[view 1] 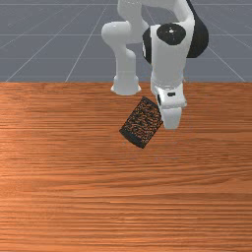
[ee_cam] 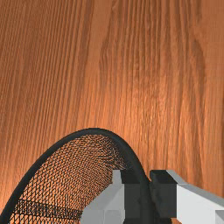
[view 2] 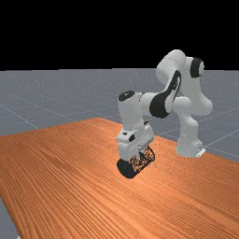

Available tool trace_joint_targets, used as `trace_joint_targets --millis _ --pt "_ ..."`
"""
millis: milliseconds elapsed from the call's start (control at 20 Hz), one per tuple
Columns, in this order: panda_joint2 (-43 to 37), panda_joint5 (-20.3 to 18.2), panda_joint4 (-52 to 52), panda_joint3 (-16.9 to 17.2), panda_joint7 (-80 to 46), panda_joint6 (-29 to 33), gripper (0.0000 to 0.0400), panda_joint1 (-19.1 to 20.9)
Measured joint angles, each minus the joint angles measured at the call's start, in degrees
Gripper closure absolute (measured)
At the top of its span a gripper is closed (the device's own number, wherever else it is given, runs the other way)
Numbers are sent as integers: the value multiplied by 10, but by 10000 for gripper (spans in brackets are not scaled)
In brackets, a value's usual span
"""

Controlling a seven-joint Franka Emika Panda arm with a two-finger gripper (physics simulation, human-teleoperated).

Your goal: Rotate the holder till the hole upward

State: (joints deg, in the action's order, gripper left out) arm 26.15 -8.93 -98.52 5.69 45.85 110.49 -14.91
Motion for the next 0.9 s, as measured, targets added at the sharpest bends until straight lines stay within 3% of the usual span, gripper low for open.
trace_joint_targets --millis 300,400,450,600,650,700,750,800,850,900 --pt "-55 -115 37 11 57 -87 345 28" --pt "-84 -49 19 28 28 -27 363 9" --pt "-64 -149 24 7 93 -76 347 43" --pt "-42 -180 -5 -9 131 -18 352 68" --pt "-20 -225 0 -29 163 -42 346 92" --pt "-33 -185 -27 -17 143 32 228 77" --pt "-22 -200 -28 -26 160 36 138 88" --pt "-29 -167 -43 -17 137 81 84 75" --pt "-26 -158 -49 -16 133 99 51 73" --pt "7 -50 9 16 34 50 30 39"
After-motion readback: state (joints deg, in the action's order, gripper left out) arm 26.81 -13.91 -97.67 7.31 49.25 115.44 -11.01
